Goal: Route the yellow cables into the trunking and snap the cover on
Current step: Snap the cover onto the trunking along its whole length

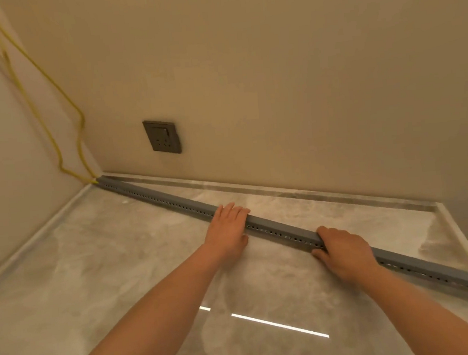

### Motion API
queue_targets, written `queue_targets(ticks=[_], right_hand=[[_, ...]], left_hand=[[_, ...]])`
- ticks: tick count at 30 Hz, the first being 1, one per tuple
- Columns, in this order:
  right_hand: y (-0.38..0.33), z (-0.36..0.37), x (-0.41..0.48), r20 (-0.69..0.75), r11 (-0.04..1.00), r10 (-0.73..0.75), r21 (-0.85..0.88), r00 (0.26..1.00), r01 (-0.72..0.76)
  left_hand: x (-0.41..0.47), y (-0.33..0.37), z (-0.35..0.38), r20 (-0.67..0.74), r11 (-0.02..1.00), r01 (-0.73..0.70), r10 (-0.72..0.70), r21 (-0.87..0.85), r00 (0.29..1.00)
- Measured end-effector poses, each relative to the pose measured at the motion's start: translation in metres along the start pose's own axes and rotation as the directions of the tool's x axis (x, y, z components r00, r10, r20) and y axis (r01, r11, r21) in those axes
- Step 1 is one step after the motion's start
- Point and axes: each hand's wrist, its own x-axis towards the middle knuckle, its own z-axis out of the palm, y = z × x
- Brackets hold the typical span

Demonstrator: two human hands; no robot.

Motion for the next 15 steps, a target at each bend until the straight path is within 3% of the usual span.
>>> queue_targets(ticks=[4, 9, 15], right_hand=[[0.006, -0.001, 0.008, -0.006, 0.999, 0.000, -0.051, 1.000, -0.001], [0.007, -0.006, 0.014, -0.040, 0.993, 0.016, -0.114, 0.999, -0.021], [0.014, -0.031, 0.050, -0.123, 0.985, 0.061, -0.152, 0.990, -0.080]], left_hand=[[0.017, -0.044, 0.001, -0.006, 0.989, -0.078, 0.080, 0.126, 0.997], [0.034, -0.086, -0.010, -0.006, 0.979, -0.148, 0.151, 0.137, 0.989], [0.060, -0.105, -0.039, -0.136, 0.964, -0.230, 0.248, 0.134, 0.959]])
